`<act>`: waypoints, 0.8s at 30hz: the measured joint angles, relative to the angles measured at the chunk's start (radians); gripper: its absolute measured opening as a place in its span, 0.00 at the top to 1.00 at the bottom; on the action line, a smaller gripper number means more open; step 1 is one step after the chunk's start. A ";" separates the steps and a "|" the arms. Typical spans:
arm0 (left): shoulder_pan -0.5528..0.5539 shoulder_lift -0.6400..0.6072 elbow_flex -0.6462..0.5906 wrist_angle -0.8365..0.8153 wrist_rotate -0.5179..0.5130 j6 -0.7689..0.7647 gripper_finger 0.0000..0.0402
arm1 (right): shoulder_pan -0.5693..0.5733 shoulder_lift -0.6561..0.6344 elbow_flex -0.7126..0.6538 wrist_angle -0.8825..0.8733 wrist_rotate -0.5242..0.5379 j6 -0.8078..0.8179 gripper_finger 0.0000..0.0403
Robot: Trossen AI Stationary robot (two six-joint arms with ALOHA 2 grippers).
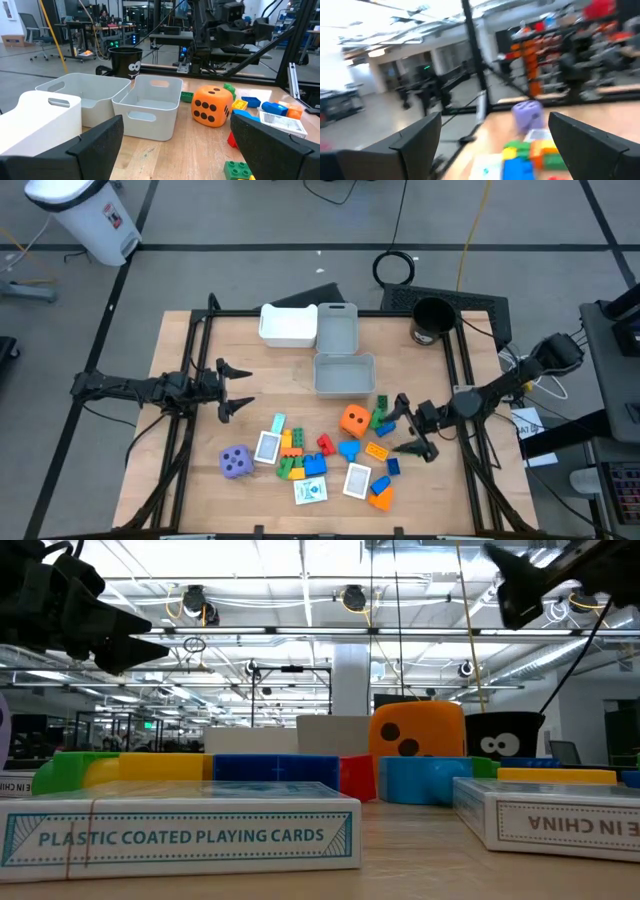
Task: Pick & Place Toys
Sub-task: Put the brown playing card box into the top gray bin
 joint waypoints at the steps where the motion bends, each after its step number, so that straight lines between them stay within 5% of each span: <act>1: 0.000 0.000 0.000 0.000 0.000 0.000 0.07 | 0.023 0.000 0.000 -0.011 -0.009 0.016 0.14; 11: 0.000 0.000 0.000 0.000 0.000 0.000 0.07 | 0.253 0.000 0.000 0.019 -0.005 0.019 0.14; 24: 0.000 0.000 0.000 0.000 0.000 0.000 0.07 | 0.381 0.000 0.000 0.045 0.035 -0.064 0.14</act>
